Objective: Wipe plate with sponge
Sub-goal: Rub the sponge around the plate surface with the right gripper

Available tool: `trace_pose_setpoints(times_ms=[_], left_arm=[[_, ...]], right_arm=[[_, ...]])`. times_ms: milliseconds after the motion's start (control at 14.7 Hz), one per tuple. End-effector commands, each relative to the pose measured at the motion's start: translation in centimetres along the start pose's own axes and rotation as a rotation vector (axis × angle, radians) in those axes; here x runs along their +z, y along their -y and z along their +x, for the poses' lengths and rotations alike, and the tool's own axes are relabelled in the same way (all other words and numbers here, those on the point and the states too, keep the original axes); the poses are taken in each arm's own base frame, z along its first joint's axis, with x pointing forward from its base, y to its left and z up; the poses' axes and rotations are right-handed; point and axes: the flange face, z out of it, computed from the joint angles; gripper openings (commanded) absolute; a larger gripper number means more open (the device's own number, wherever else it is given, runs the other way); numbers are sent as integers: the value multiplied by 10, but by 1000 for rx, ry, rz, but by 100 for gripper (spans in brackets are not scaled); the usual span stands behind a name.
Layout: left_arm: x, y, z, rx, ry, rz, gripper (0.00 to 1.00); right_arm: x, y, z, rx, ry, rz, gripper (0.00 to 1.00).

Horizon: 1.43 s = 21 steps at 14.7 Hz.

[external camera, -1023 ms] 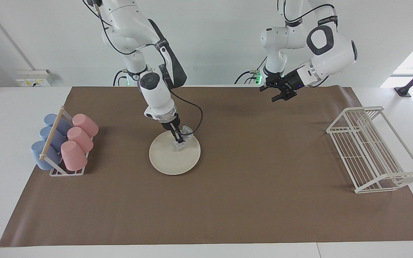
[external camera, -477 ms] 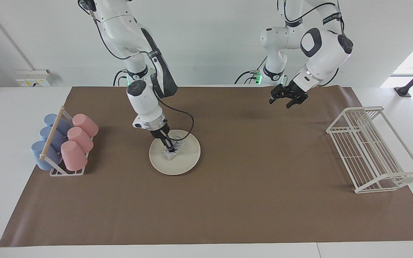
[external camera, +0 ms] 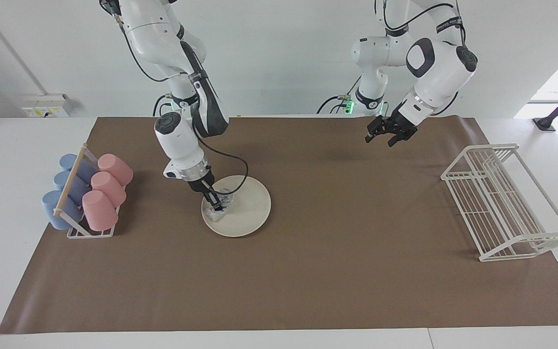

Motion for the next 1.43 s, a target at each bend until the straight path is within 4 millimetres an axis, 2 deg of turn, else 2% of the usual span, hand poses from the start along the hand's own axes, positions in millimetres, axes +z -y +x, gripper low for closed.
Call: trace_pose_setpoints(times_ms=[0,136,205,409,614,818,955,1227,1364], left_arm=[[1,2,3,-12,-10,22,100],[1,2,3,-12,-10,22,100],[0,3,4,-13,-12,22,100],[1,3,5,-14,-14,23,100],[1,4,6,-15,-20,23,100],[1,4,6,-15,-20,23,100],[1,4,6,-15,-20,23,100],[0,3,6,-14,-23,23,100],[0,4,6,-16,-24,23,100]], right_arm=[[38,-6,-40,55,46,-44,0],[44,-1,-72,104,56,-41,0],[45,2,-81,127,56,-26,0],[50,3,-93,162,62,-21,0],[49,2,-78,96,54,-15,0],[44,-6,-31,5,38,-10,0],[41,-10,-13,-40,31,-10,0],[41,-10,-12,-52,30,-9,0],[43,-9,-20,-31,35,-12,0]])
